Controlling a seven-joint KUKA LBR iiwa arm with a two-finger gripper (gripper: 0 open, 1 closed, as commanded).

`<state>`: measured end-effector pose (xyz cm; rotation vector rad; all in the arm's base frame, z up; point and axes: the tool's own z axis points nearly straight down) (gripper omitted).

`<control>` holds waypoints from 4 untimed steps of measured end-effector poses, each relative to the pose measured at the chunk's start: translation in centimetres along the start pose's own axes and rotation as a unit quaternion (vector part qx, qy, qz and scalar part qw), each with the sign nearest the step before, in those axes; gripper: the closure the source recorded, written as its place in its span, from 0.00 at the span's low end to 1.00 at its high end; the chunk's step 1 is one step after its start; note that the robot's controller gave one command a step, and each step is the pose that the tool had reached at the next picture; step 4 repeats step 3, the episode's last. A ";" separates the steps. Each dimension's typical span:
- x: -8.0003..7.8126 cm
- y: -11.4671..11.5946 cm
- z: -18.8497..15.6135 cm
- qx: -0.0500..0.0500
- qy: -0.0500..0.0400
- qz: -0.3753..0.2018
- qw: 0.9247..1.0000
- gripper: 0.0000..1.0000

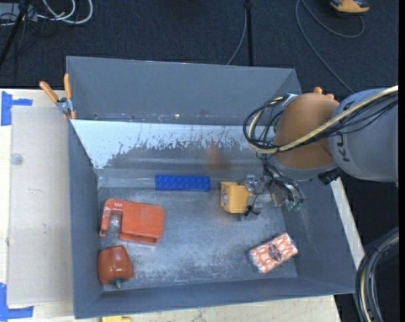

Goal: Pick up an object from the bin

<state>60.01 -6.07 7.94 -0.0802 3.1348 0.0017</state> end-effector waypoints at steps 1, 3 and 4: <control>0.0 0.0 0.0 0.000 0.000 0.000 1.000 1.00; 1.1 -2.0 -14.9 0.000 0.000 0.039 0.999 1.00; 1.1 -2.0 -14.9 0.000 0.000 0.039 0.999 1.00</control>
Offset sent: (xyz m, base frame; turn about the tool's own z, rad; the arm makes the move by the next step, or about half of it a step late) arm -0.0025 -0.0288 0.0673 -0.0553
